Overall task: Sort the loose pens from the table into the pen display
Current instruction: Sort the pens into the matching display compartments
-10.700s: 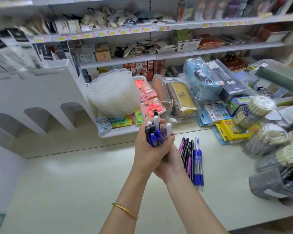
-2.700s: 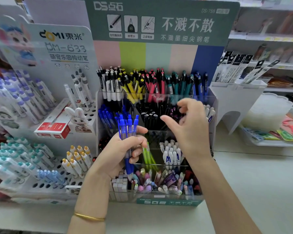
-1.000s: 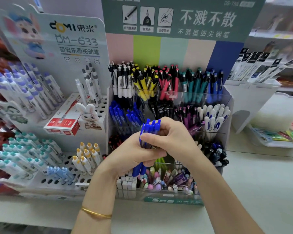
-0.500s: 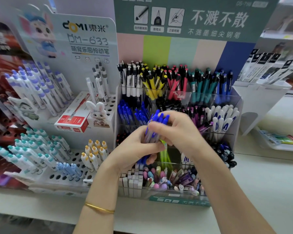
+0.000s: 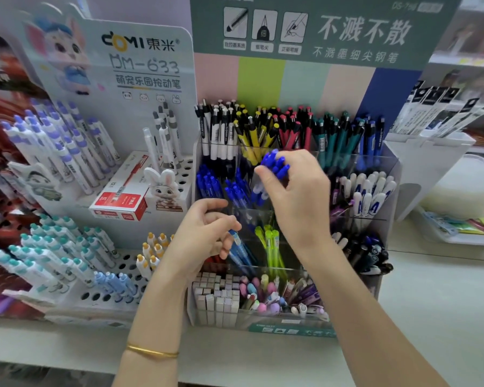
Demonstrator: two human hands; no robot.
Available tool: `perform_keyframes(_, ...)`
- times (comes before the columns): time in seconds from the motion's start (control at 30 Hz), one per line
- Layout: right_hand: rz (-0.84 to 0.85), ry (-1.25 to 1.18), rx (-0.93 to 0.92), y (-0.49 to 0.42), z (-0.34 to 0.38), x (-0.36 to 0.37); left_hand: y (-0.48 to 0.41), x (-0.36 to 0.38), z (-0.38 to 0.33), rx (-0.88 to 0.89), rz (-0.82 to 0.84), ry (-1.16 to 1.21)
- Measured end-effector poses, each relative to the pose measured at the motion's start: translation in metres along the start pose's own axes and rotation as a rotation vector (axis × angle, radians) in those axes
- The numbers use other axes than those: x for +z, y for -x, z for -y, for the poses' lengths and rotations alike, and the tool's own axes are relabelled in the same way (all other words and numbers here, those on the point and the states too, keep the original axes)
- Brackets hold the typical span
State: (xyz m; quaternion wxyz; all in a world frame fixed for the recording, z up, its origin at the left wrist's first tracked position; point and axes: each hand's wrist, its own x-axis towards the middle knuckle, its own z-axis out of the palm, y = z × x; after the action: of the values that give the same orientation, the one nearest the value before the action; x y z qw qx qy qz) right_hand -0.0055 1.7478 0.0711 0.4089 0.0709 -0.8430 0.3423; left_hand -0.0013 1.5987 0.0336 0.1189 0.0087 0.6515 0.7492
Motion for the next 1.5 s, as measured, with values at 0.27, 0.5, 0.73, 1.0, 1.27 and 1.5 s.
perform_keyframes(0.27,0.114,0.617,-0.011,0.014,-0.004,0.049,0.002,-0.006,-0.001,0.011,0.000,0.016)
perform_keyframes(0.5,0.147,0.272,-0.032,0.037,-0.005,0.043,0.003,-0.010,-0.002,0.018,0.049,0.042)
perform_keyframes(0.73,0.111,0.593,-0.074,0.028,-0.010,0.065,0.001,-0.016,-0.002,0.011,0.073,0.046)
perform_keyframes(1.0,0.009,0.519,-0.069,0.020,-0.017,0.071,0.002,-0.019,-0.003,-0.009,0.136,0.045)
perform_keyframes(1.27,0.078,0.372,-0.075,0.026,-0.014,0.059,0.005,-0.021,-0.004,-0.021,0.153,0.057)
perform_keyframes(1.5,0.012,-0.154,-0.173,0.036,-0.012,0.010,0.015,-0.003,-0.003,-0.018,0.153,0.014)
